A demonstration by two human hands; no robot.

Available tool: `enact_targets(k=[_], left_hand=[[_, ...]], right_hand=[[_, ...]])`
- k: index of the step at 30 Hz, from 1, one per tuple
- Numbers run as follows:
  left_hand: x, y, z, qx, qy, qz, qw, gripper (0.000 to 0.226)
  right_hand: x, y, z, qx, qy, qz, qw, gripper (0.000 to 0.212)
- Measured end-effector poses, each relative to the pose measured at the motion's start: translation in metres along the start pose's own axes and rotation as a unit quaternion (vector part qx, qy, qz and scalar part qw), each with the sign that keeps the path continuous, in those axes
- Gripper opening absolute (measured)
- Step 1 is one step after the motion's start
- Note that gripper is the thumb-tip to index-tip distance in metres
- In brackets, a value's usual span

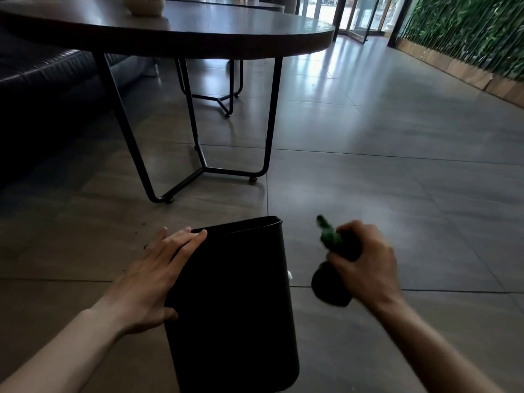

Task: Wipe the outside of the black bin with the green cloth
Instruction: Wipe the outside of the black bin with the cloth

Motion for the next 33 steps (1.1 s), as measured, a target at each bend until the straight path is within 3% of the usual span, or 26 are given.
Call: enact_targets(k=[4,6,9,12,22,25,29,33], left_hand=[[-0.004,-0.005,0.002,-0.025,0.017,-0.034,0.999,0.130],[-0.008,-0.007,0.002,-0.037,0.023,-0.056,0.997,0.119],[-0.017,-0.007,0.008,-0.038,0.018,-0.071,0.997,0.114],[-0.026,-0.009,0.015,-0.033,0.001,-0.072,0.997,0.120],[-0.028,-0.010,0.029,-0.018,-0.030,-0.066,0.997,0.121],[-0.008,-0.028,0.015,-0.048,-0.011,-0.094,0.994,0.107],[0.026,-0.059,-0.018,-0.185,-0.041,-0.161,0.969,0.091],[0.035,-0.050,-0.051,-0.162,0.026,-0.128,0.978,0.080]], right_hand=[[0.058,0.009,-0.002,-0.074,-0.011,0.039,0.996,0.044],[0.069,0.025,0.007,-0.105,-0.075,0.117,0.985,0.056],[0.059,0.055,0.024,-0.132,-0.174,0.281,0.935,0.075],[0.045,0.073,0.037,-0.138,-0.232,0.339,0.901,0.071],[0.023,0.063,0.059,-0.126,-0.296,0.357,0.877,0.039],[0.020,0.054,0.066,-0.121,-0.291,0.340,0.886,0.040],[0.029,0.046,0.081,-0.151,-0.300,0.299,0.893,0.042],[0.034,0.047,0.098,-0.175,-0.294,0.272,0.899,0.034]])
Point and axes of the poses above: each hand's wrist, its own x-axis towards the middle knuckle, its own y-axis out of the palm, z = x × y, the point moved 4 cm from there along x, towards the middle knuckle, and after that the axes turned 13 degrees about -z, right-handed, at the moved point
